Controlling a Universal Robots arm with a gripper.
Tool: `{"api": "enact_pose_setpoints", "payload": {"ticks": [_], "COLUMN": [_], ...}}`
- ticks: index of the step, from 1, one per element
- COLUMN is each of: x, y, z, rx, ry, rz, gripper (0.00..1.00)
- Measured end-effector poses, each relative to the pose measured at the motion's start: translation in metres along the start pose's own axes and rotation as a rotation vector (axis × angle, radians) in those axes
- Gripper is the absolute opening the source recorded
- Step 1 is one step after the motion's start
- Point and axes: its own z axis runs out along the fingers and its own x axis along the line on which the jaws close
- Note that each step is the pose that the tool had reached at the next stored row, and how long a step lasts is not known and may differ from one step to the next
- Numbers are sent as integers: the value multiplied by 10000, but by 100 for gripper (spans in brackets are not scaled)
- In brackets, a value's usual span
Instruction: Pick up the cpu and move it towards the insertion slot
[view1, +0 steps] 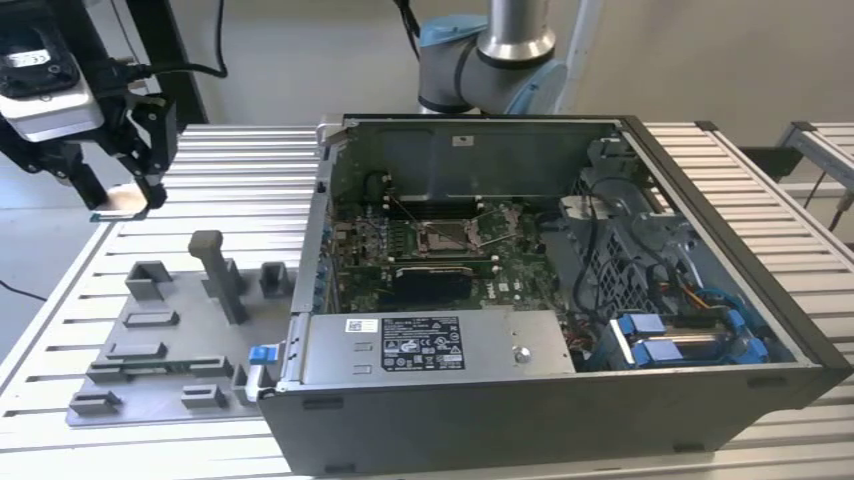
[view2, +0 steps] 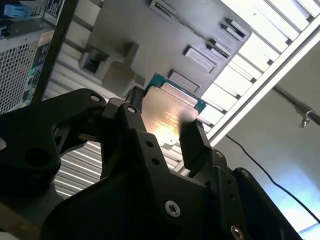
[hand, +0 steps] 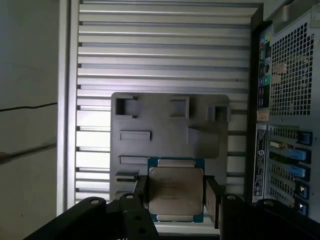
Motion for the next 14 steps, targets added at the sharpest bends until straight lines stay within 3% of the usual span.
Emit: {"api": "enact_pose_setpoints", "payload": {"ticks": [7,14], "x": [-157,-406], "y": [-1,-3], "z": [-1,-2], "rx": [15,15], "ry": [1,8], "rz": [-1,0], "gripper": [0,0]}}
